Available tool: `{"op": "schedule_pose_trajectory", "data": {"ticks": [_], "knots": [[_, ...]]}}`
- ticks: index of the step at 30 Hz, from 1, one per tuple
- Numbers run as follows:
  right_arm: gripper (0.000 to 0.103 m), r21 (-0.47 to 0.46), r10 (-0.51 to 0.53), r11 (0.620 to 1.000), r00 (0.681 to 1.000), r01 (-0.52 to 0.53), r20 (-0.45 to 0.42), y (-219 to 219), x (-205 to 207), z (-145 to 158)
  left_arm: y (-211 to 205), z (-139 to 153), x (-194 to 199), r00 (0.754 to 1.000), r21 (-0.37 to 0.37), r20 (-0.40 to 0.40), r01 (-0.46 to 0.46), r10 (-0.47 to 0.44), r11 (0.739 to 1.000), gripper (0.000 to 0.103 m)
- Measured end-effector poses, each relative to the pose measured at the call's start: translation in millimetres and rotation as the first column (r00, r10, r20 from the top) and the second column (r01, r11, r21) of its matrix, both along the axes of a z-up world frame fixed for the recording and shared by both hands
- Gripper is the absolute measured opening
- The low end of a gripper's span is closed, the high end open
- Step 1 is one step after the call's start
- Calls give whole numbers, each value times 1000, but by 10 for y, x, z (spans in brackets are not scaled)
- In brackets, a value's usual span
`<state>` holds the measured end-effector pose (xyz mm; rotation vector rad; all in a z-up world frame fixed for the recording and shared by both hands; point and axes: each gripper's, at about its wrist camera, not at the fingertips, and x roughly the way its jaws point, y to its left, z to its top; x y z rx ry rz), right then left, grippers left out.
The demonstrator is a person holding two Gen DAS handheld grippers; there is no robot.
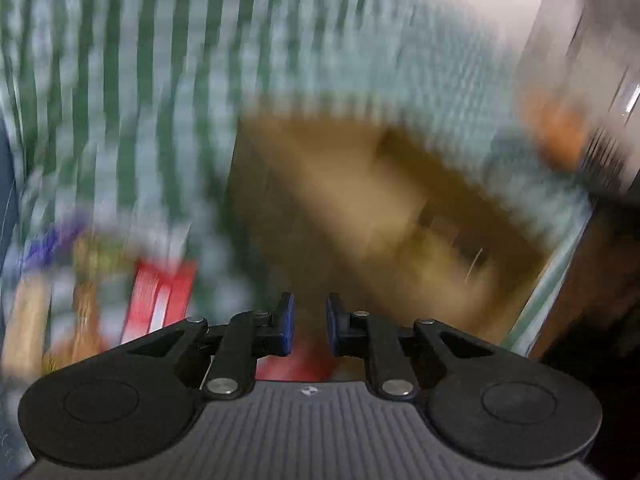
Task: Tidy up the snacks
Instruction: 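Open both tools to drop the two bars into the box, then move both tools back toward the snack pile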
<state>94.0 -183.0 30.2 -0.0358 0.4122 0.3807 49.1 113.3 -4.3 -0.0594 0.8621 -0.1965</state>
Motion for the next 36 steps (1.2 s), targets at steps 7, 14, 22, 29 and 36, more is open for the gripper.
{"op": "schedule_pose_trajectory", "data": {"ticks": [7,14,22,29,36], "knots": [[52,40,94,995,995,-92,-45,141,-89,7,-249,-336,119,989,130,-102,115,-102,985,60],[52,32,136,990,989,-135,-51,210,-117,14,-526,-705,277,957,253,-214,247,-195,935,73],[53,29,159,987,985,-157,-73,260,-61,-13,-344,-777,336,952,223,-265,213,-151,951,45],[55,25,188,982,979,-186,-81,410,-125,-32,296,-640,261,943,110,-315,-80,111,991,45],[55,35,261,965,964,-260,-41,664,-339,14,518,-410,14,953,-7,-275,-133,126,991,56]]}}
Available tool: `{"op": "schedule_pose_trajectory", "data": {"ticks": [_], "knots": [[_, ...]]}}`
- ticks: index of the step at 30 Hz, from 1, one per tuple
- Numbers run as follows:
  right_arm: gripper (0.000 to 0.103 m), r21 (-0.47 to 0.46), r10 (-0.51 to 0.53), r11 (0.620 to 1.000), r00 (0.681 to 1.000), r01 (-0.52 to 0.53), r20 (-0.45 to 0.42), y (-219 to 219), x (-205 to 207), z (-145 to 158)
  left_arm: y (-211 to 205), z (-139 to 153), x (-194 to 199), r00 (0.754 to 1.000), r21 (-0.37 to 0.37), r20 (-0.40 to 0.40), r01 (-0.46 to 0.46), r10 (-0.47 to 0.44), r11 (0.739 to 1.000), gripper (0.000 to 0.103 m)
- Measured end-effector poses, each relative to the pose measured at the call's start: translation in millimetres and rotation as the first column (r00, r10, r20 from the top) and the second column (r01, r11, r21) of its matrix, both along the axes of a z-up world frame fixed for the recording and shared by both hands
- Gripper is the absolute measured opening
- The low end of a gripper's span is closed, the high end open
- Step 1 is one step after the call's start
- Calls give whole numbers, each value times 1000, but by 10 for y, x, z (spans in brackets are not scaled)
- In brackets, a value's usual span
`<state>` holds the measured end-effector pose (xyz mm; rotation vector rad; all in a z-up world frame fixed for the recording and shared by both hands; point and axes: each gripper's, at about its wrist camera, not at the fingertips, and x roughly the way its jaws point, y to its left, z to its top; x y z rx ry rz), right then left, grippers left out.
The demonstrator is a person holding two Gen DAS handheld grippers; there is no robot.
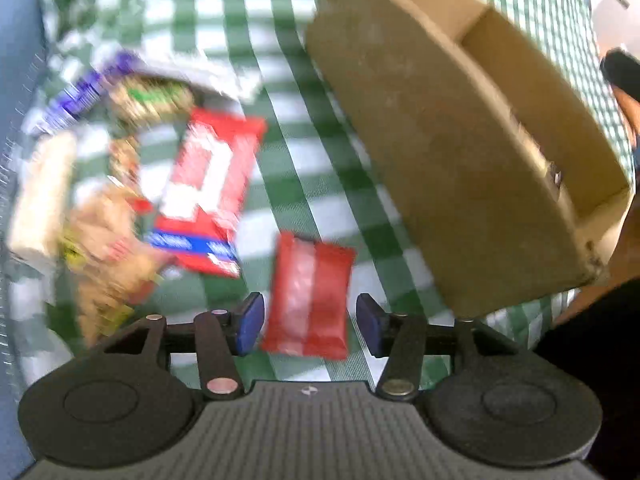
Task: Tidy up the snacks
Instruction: 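Move both tools back toward the snack pile, then grasp the red wrapper with the right tool while the left tool grasps the cracker bag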
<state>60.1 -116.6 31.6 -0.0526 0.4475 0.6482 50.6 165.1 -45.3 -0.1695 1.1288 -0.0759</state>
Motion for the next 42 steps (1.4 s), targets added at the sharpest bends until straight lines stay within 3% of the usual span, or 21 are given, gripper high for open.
{"op": "schedule_pose_trajectory", "data": {"ticks": [3,6,8,11,17,23,27,30,33,36,39,42], "knots": [[55,53,66,996,998,-67,24,116,-145,55,263,246,-124,981,-98,135,-130,143,987,56],[54,53,145,988,989,-147,25,326,-291,44,531,381,-223,925,-138,207,-294,318,946,56],[50,42,209,977,978,-209,1,504,-369,0,670,378,-252,893,-144,196,-383,405,913,56],[43,23,281,960,956,-280,-79,778,-423,-114,793,322,-242,864,-131,164,-459,476,879,56],[43,-28,258,961,928,-276,-269,1201,-326,-444,1075,205,-251,816,-130,93,-558,570,820,59],[49,-134,155,965,905,-224,-396,1450,-227,-779,1070,72,-124,837,-33,52,-544,545,838,67],[64,-189,70,966,881,-177,-468,1493,-152,-1011,1067,-26,-69,850,-15,22,-527,527,850,67],[65,-205,20,968,861,-144,-508,1555,-86,-1154,1030,-104,-22,864,5,-11,-503,503,864,67],[68,-224,-12,967,851,-124,-525,1592,-34,-1244,967,-194,5,880,45,-61,-469,471,882,66],[72,-241,-8,962,866,-131,-501,1668,-40,-1256,919,-227,5,893,56,-75,-441,444,896,60],[70,-276,-5,951,886,-139,-465,1732,-80,-1267,903,-213,-9,900,67,-70,-425,429,903,50],[50,-319,20,934,913,-162,-407,1768,-151,-1242,935,-172,-39,895,61,-53,-440,444,896,43]]}}
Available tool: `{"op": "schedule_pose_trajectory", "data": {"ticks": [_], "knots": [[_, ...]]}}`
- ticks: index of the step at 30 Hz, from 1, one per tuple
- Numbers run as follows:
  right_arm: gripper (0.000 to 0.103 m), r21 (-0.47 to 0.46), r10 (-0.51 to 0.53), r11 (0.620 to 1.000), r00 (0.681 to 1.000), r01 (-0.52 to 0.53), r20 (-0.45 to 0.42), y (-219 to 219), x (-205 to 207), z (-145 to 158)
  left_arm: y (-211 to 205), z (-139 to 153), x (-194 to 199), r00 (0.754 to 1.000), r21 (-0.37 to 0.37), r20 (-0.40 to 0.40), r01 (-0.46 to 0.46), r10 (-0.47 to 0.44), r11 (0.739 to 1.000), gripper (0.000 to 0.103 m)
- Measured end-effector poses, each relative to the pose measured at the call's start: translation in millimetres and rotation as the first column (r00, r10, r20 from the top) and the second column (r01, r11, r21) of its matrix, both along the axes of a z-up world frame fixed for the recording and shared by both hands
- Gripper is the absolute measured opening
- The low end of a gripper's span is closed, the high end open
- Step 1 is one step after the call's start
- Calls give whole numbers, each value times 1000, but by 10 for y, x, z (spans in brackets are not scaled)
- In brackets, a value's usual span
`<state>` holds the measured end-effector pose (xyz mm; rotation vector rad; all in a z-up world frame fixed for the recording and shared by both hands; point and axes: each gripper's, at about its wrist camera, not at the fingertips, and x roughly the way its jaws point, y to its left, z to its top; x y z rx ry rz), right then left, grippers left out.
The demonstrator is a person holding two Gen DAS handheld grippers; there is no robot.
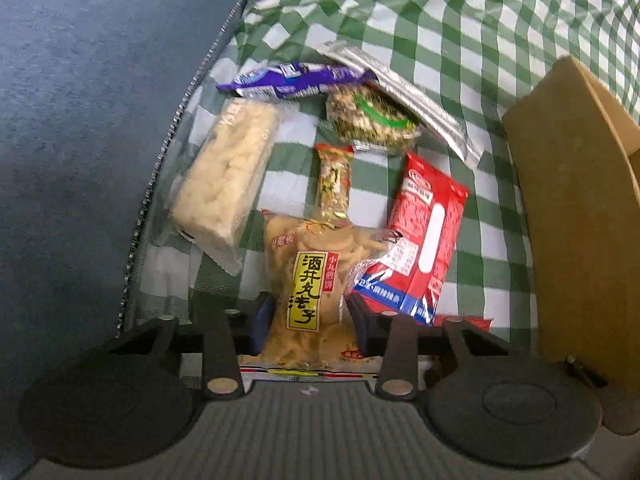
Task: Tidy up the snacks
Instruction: 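Grasp the red wrapper with the right tool while the left tool grasps the cracker bag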
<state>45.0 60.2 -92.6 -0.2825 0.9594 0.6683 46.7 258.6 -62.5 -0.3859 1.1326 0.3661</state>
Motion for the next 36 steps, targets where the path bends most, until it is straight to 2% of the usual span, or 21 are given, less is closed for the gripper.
{"op": "schedule_pose_trajectory", "data": {"ticks": [1,6,9,12,16,36], "knots": [[46,0,10,1000,1000,-10,2,-14,3,15,13,14,-7,1000,-4,7,-5,5,1000,43],[43,43,40,998,999,-40,5,-112,1,134,-15,99,-56,998,-35,58,14,-12,999,42],[44,45,91,995,995,-93,32,-121,-67,214,-101,57,-41,997,-76,45,63,-60,995,43],[44,10,111,994,994,-111,-6,-106,-92,151,-216,-14,-8,993,-44,-11,120,-121,992,44],[46,-18,88,996,995,-89,-54,-118,-53,59,-262,-37,1,991,-25,-23,135,-135,991,45],[47,-22,87,996,995,-88,-50,-115,-58,38,-294,-76,37,987,-10,-47,152,-152,988,48]]}}
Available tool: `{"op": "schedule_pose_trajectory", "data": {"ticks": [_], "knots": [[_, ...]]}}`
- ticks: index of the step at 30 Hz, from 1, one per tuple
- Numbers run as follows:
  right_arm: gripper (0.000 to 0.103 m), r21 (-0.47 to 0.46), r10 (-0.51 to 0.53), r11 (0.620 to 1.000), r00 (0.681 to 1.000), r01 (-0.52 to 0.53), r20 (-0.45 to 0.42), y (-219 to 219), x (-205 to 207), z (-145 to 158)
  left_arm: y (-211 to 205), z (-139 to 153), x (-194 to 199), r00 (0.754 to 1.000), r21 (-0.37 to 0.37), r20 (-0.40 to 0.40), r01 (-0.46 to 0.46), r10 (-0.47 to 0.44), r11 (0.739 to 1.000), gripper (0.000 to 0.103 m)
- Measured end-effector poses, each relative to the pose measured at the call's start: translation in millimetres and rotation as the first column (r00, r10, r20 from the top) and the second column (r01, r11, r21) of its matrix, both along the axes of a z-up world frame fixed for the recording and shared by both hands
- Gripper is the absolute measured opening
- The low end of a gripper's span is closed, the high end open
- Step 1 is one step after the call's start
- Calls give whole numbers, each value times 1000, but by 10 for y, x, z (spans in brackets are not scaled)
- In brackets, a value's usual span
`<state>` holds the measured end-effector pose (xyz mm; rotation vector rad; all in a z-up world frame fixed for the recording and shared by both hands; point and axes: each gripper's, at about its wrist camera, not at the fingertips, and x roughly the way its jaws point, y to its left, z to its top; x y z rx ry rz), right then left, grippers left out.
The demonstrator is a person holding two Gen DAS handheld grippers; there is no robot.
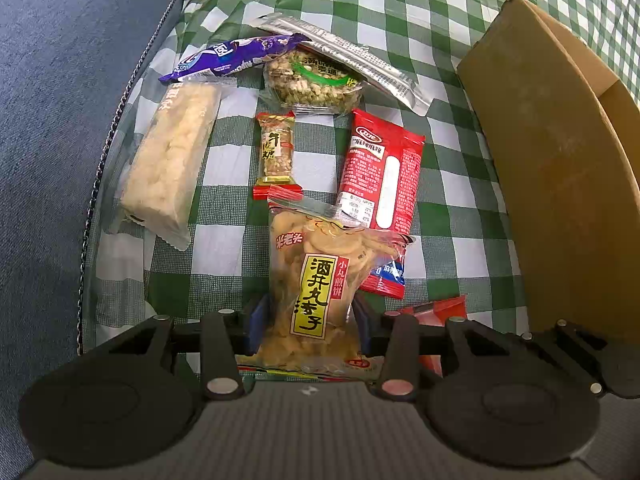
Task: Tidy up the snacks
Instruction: 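Grasp the red wrapper with the right tool while the left tool grasps the cracker bag, then carry the red wrapper and cracker bag with both tools over the box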
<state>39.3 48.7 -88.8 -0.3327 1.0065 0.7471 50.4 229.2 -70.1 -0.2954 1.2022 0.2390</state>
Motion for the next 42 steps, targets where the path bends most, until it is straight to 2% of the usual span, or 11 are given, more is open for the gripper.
{"op": "schedule_pose_trajectory", "data": {"ticks": [14,19,25,34,37,42], "knots": [[47,0,-1,1000,1000,1,4,4,-6,-1,-25,-2,3,1000,6,0,6,-6,1000,48],[45,-5,-5,1000,999,6,38,-19,5,45,-41,38,10,1000,8,17,6,-6,1000,43],[44,56,-7,998,997,2,79,-123,-31,212,-167,145,-28,997,43,60,37,-40,998,43],[44,197,39,976,968,-91,249,-466,-183,699,-412,582,-175,970,115,231,56,-81,992,43],[44,248,41,961,946,-126,322,-651,-223,888,-500,734,-184,954,122,290,49,-83,991,43],[44,326,1,935,923,-136,384,-1002,-174,1096,-639,953,-166,925,156,372,22,-80,987,43]]}}
